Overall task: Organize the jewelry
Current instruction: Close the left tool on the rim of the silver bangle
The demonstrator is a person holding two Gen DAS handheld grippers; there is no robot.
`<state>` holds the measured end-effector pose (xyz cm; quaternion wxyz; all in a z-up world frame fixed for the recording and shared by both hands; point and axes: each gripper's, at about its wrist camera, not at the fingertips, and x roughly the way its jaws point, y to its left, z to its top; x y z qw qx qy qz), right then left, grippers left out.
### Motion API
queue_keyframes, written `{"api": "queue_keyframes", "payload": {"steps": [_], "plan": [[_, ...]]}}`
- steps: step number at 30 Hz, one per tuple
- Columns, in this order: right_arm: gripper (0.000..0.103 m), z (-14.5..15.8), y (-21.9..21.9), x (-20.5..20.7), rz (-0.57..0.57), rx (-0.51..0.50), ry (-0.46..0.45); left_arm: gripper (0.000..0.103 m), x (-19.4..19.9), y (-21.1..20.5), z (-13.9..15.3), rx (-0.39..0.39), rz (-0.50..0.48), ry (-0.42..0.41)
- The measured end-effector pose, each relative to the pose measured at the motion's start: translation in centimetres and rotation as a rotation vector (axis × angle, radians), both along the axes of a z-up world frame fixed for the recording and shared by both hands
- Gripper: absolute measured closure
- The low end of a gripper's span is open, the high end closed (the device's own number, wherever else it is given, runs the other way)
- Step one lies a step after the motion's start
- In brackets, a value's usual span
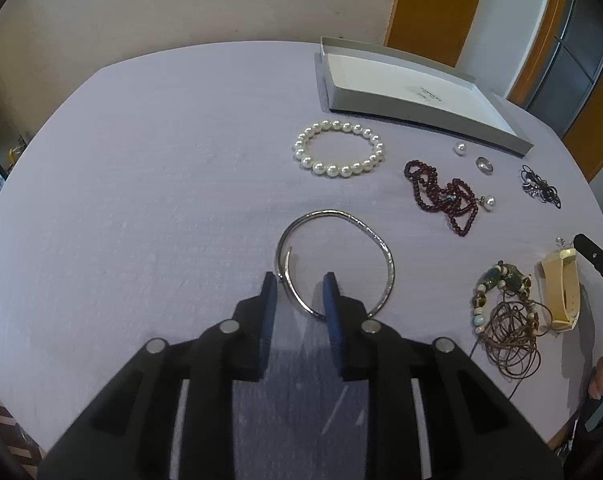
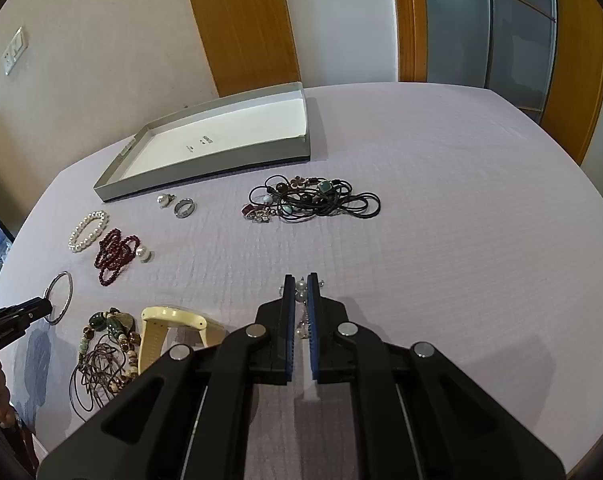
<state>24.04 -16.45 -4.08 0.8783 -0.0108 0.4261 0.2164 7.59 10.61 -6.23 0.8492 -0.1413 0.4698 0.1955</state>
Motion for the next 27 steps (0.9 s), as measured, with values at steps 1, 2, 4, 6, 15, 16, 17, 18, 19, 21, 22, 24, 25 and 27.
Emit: {"api": "queue_keyframes", "payload": {"steps": [1, 2, 4, 6, 15, 16, 17, 18, 19, 21, 22, 24, 25, 27], "plan": [[0.097, 0.0, 0.0, 0.0, 0.001, 0.0, 0.0, 0.082, 0.0, -0.1, 0.0, 0.004, 0.002, 0.005], [0.097, 0.0, 0.1, -0.1, 0.002, 0.001, 0.0, 0.082, 0.0, -0.2, 0.0, 0.004, 0.0, 0.008], [0.097, 0.1, 0.1, -0.1, 0.001, 0.002, -0.001, 0.083, 0.1, -0.4, 0.0, 0.012, -0.004, 0.014], [0.097, 0.1, 0.1, -0.2, 0.001, 0.002, -0.002, 0.084, 0.1, -0.9, 0.0, 0.039, -0.004, 0.028], [0.097, 0.9, -0.2, -0.3, 0.001, 0.012, -0.011, 0.099, 0.0, -1.3, -0.1, 0.008, 0.004, 0.014], [0.097, 1.0, -0.2, -0.3, 0.001, 0.013, -0.012, 0.099, -0.1, -1.1, 0.0, -0.006, 0.005, 0.009], [0.097, 1.1, -0.3, -0.3, 0.001, 0.013, -0.013, 0.099, -0.1, -1.0, 0.0, -0.019, 0.003, 0.005], [0.097, 1.1, -0.3, -0.3, 0.001, 0.015, -0.013, 0.099, -0.1, -0.9, 0.0, -0.029, 0.003, 0.001], [0.097, 1.2, -0.3, -0.3, 0.002, 0.016, -0.014, 0.099, -0.1, -0.9, 0.1, -0.029, 0.002, -0.003], [0.097, 1.4, -0.3, -0.3, 0.003, 0.019, -0.016, 0.099, -0.1, -1.0, 0.3, -0.025, 0.001, -0.011], [0.097, 1.5, -0.3, -0.3, 0.005, 0.02, -0.018, 0.099, -0.1, -1.0, 0.5, -0.022, 0.001, -0.014], [0.097, 1.7, -0.2, -0.3, 0.007, 0.022, -0.022, 0.099, 0.0, -1.2, 0.9, -0.015, -0.006, -0.023], [0.097, 1.8, -0.2, -0.3, 0.008, 0.024, -0.024, 0.099, 0.0, -1.2, 1.1, -0.013, -0.007, -0.026], [0.097, 2.2, -0.1, -0.3, 0.013, 0.028, -0.031, 0.099, 0.2, -1.2, 1.6, -0.006, -0.012, -0.036]]}}
